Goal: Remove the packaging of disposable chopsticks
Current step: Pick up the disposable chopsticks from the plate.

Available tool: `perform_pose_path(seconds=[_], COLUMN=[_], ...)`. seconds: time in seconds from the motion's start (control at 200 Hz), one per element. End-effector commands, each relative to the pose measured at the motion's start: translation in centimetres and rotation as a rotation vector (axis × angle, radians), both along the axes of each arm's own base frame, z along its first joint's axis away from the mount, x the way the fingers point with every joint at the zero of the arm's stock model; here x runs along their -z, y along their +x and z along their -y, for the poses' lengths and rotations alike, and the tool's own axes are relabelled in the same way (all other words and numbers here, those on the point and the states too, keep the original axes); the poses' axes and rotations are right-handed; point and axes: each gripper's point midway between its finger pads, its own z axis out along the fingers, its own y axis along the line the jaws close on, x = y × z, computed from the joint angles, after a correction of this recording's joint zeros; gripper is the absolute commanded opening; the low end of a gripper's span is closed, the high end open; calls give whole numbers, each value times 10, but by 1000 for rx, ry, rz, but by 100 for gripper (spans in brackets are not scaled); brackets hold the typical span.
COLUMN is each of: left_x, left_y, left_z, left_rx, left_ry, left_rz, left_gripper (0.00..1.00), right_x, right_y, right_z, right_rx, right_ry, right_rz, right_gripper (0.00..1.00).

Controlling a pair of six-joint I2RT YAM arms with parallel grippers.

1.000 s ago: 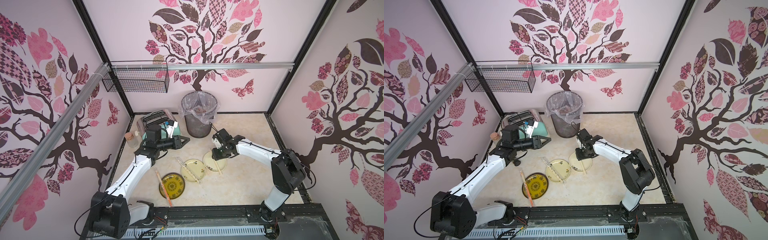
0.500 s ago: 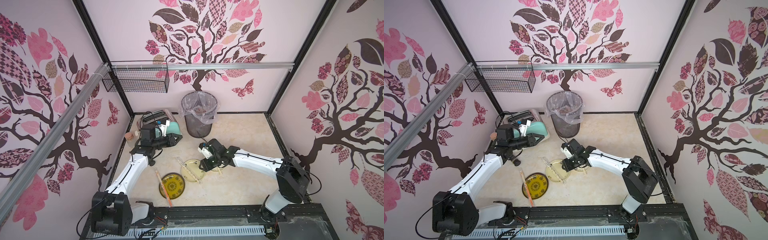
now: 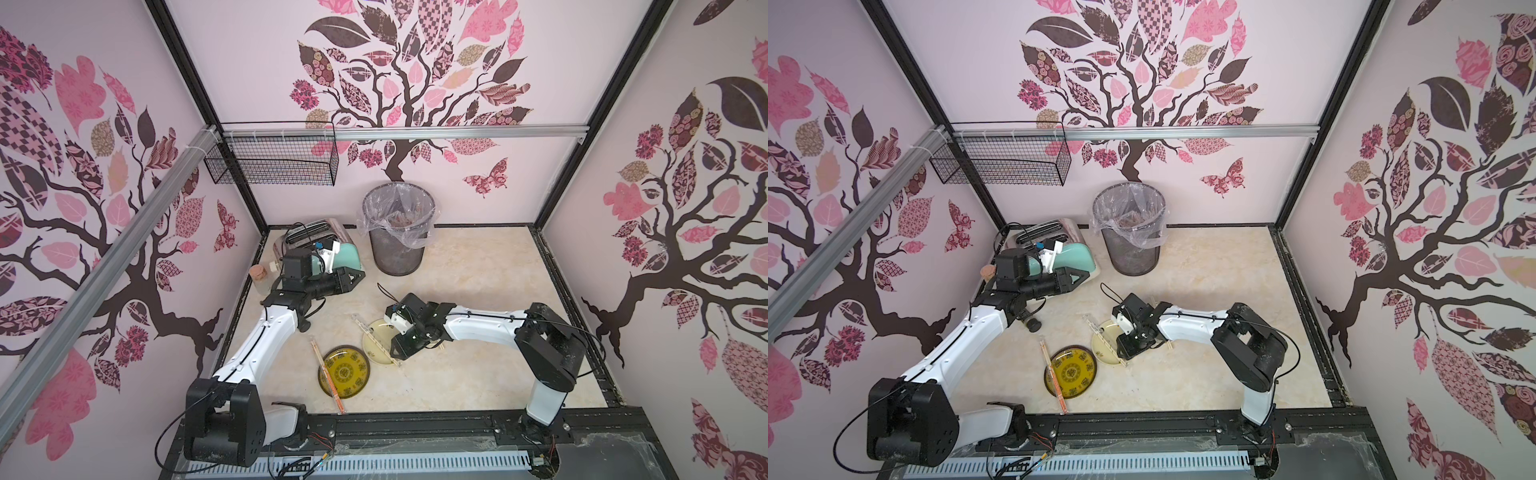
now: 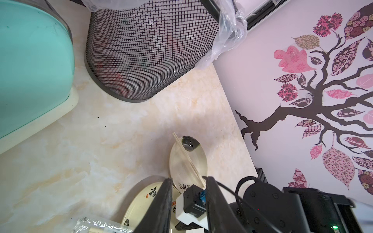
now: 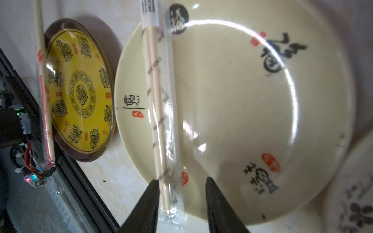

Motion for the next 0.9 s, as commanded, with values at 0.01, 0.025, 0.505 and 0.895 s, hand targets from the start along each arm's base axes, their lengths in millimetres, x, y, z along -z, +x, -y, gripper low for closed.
perform_pose_path(seconds=[0.01,0.025,0.505,0.895], left_x=[-8,-8,-8,-8], left_y=[4,4,3,3], left_z=[1,1,3,3], left_rx=[11,11,18,21], left_ry=[-2,-3,-13,-16], left_rz=[25,24,19,17], left_gripper=[32,32,32,32], right_x=[-4,-3,-4,-21], right_y=[-1,-1,5,6], right_z=[-13,-12,-25,-30], right_rx=[-14,-13,-11,-9], right_ry=[15,13,29,63], right_rz=[-3,-4,-8,14], right_gripper=[40,40,41,44])
